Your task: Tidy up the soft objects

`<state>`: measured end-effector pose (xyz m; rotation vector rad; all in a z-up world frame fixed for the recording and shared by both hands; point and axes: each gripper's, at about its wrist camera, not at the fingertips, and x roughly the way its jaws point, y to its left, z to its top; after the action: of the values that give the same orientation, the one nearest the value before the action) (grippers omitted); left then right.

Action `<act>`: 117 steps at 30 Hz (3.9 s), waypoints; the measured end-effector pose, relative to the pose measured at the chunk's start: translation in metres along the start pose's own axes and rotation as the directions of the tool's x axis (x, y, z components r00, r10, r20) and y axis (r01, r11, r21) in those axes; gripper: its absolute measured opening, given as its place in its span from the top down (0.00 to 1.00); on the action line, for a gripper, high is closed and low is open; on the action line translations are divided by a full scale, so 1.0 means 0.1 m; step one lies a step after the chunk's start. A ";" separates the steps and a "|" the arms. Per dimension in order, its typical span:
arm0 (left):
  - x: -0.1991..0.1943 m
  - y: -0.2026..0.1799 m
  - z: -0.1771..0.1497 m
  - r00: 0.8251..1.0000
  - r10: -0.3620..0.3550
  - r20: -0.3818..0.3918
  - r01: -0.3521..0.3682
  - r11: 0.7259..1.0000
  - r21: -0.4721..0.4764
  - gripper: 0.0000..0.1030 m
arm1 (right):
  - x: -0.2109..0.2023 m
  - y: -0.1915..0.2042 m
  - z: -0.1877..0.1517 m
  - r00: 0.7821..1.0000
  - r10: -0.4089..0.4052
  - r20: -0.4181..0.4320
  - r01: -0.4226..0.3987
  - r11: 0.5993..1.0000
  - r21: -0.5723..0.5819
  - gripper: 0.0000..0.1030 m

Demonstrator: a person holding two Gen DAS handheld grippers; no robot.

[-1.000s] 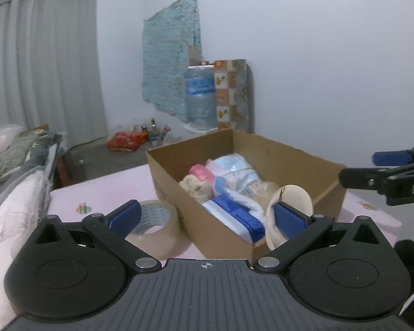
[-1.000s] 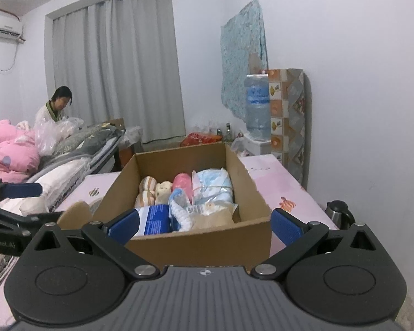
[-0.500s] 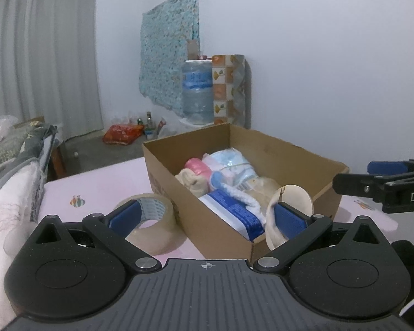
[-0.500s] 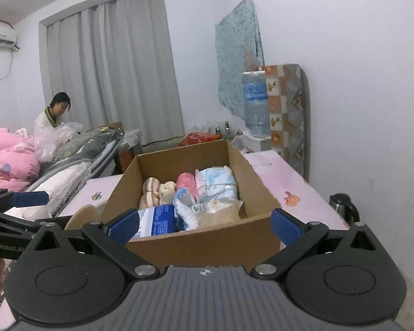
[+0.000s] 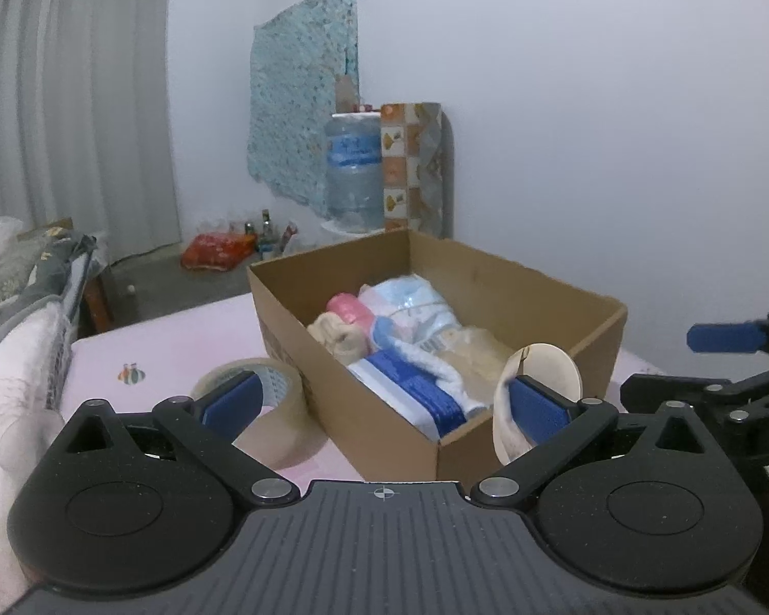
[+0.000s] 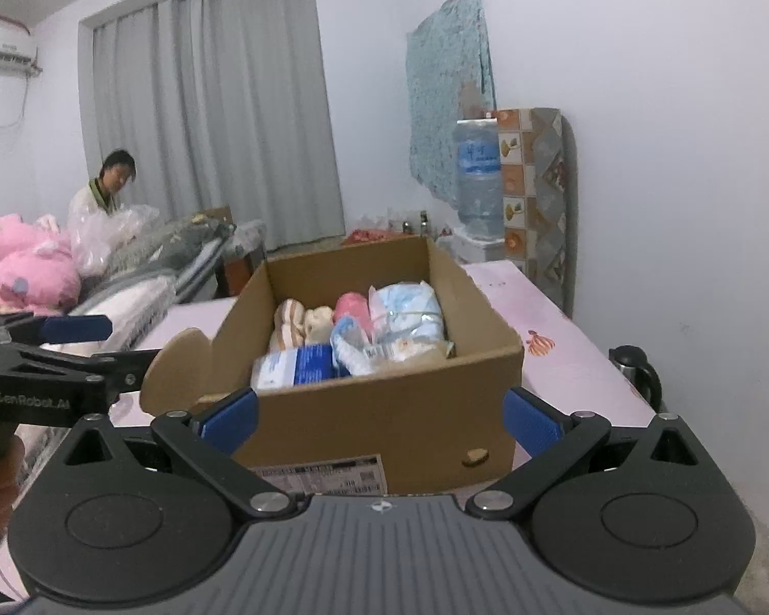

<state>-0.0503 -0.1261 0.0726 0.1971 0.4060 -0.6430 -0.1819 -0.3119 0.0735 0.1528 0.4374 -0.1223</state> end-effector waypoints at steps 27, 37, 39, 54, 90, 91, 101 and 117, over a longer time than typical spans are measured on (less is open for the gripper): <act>-0.03 -0.03 -0.02 1.000 0.013 0.022 -0.013 1.000 0.000 0.00 | -0.01 0.01 -0.12 1.000 -0.010 0.029 0.008 0.998 0.061 0.73; -0.07 -0.04 0.00 0.999 0.006 0.037 -0.007 1.000 0.008 0.00 | -0.05 0.02 -0.14 0.998 -0.032 0.048 0.030 0.998 0.047 0.73; -0.07 -0.05 -0.01 0.999 0.004 0.034 -0.004 1.000 0.010 0.00 | -0.05 0.01 -0.15 0.998 -0.032 0.046 0.030 0.998 0.049 0.73; -0.04 -0.07 -0.03 1.000 0.008 0.028 -0.008 1.000 0.020 0.00 | 0.05 -0.09 -0.10 0.999 0.028 0.022 -0.030 0.993 0.113 0.73; -0.08 -0.10 -0.02 0.999 -0.020 0.041 0.019 1.000 0.016 0.00 | 0.01 -0.01 -0.08 1.000 0.009 0.024 -0.010 0.997 0.071 0.73; -0.08 -0.10 -0.02 0.999 -0.021 0.041 0.020 1.000 0.017 0.00 | 0.01 -0.01 -0.08 1.000 0.009 0.024 -0.011 0.997 0.071 0.73; -0.11 -0.10 -0.02 0.999 -0.019 0.044 0.018 1.000 0.022 0.00 | 0.01 -0.03 -0.07 0.999 0.025 0.022 -0.027 0.996 0.082 0.73; -0.13 -0.07 0.00 0.999 -0.022 0.045 0.021 0.999 0.027 0.00 | 0.01 -0.03 -0.07 0.999 0.026 0.021 -0.028 0.996 0.081 0.73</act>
<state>-0.0639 -0.1245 0.0774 0.2031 0.3564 -0.6731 -0.1838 -0.3138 0.0665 0.2373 0.4107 -0.1151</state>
